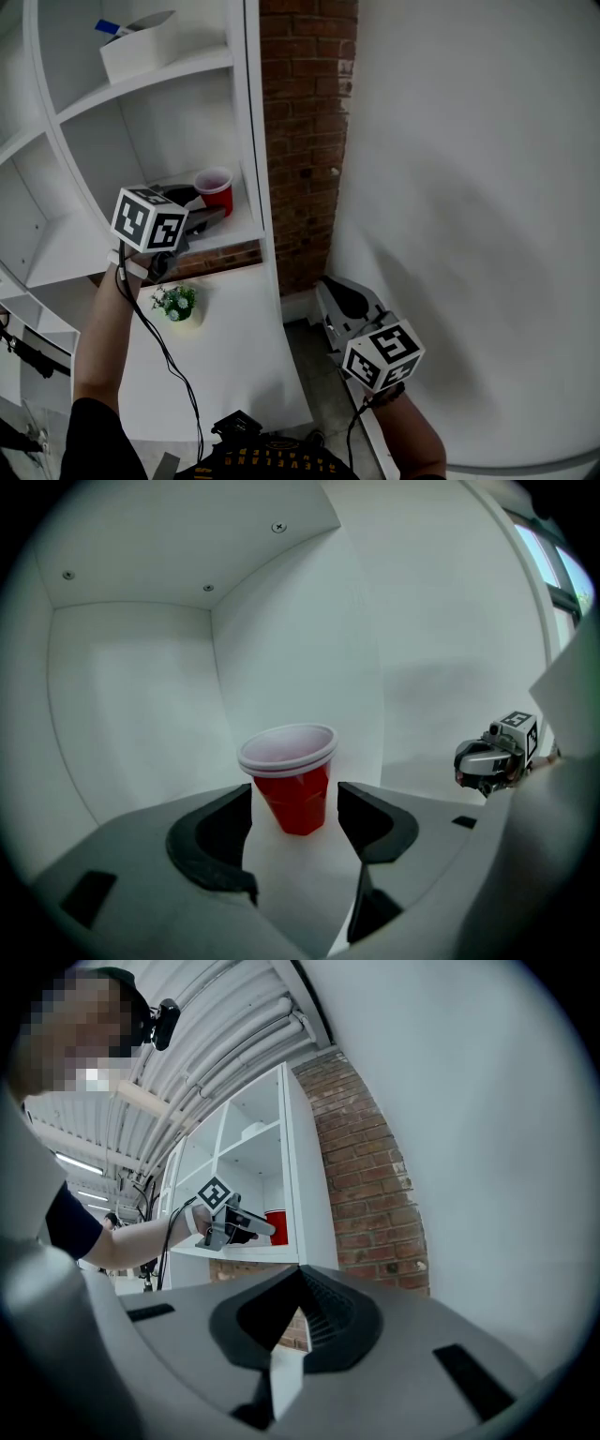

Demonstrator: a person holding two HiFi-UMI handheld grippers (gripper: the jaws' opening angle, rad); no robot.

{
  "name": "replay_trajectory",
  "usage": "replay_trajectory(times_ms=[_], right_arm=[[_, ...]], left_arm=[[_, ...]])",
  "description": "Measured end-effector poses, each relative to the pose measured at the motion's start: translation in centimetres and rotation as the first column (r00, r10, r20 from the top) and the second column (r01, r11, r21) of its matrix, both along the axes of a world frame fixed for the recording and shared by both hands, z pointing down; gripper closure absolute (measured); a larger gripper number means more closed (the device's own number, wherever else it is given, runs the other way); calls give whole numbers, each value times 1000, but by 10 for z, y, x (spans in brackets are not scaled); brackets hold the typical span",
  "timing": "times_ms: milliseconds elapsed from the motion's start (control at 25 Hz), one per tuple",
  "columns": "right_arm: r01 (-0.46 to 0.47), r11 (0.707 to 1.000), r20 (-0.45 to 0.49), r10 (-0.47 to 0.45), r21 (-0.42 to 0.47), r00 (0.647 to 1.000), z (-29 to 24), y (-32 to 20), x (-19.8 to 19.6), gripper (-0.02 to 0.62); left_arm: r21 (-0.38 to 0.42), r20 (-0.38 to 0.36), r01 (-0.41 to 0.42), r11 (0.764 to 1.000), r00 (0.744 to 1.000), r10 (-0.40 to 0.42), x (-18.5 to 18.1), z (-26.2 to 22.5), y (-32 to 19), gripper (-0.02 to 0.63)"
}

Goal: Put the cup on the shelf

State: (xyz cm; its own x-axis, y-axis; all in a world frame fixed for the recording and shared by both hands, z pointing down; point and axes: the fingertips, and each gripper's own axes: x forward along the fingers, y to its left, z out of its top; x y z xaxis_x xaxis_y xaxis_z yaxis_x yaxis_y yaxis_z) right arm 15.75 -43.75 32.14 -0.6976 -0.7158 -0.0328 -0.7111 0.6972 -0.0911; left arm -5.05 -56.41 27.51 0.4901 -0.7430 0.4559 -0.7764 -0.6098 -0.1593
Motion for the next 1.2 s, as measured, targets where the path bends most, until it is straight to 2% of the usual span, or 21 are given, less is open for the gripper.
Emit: replay_trajectory(times_ms=[320,400,480,560,600,720,800,920,1000,1080,1120,1200], right_arm=[[5,1000,3,-5,-6,1000,2,5,2,598],[5,1000,4,-5,-10,1000,3,6,3,598],[6,1000,4,-6,-11,1000,3,7,2,598],[7,1000,3,-7,-9,1000,2,8,1,598],[7,1000,4,-7,-7,1000,1,9,1,598],[9,1000,5,-9,-3,1000,0,12,1,598],[15,1000,-3,-15,-1,1000,3,14,0,598],[22,1000,-26,-22,-13,999,15,17,-1,598],[25,999,-33,-26,-27,999,22,19,-2,598],[30,999,-38,-32,-35,999,25,22,-2,598],[33,999,-41,-35,-36,999,26,23,-3,598],[38,999,-52,-40,-37,998,29,27,-4,598]], left_arm=[[67,-28,3,998,1000,-2,-7,-9,31,337],[105,-40,11,994,999,-7,-8,-15,42,337],[175,-49,17,984,999,-8,-9,-28,57,337],[274,-48,0,962,999,14,-4,-45,81,337],[333,-51,-18,943,998,37,0,-54,96,337],[503,-100,-91,859,982,162,16,-80,150,339],[556,-142,-130,821,958,248,23,-82,182,362],[590,-182,-133,797,939,292,27,-75,216,397],[610,-173,-95,787,953,250,19,-64,227,467],[615,-192,-47,787,959,207,9,-52,235,518],[612,-225,-20,791,954,199,6,-48,239,541],[586,-329,36,809,923,197,0,-39,247,584]])
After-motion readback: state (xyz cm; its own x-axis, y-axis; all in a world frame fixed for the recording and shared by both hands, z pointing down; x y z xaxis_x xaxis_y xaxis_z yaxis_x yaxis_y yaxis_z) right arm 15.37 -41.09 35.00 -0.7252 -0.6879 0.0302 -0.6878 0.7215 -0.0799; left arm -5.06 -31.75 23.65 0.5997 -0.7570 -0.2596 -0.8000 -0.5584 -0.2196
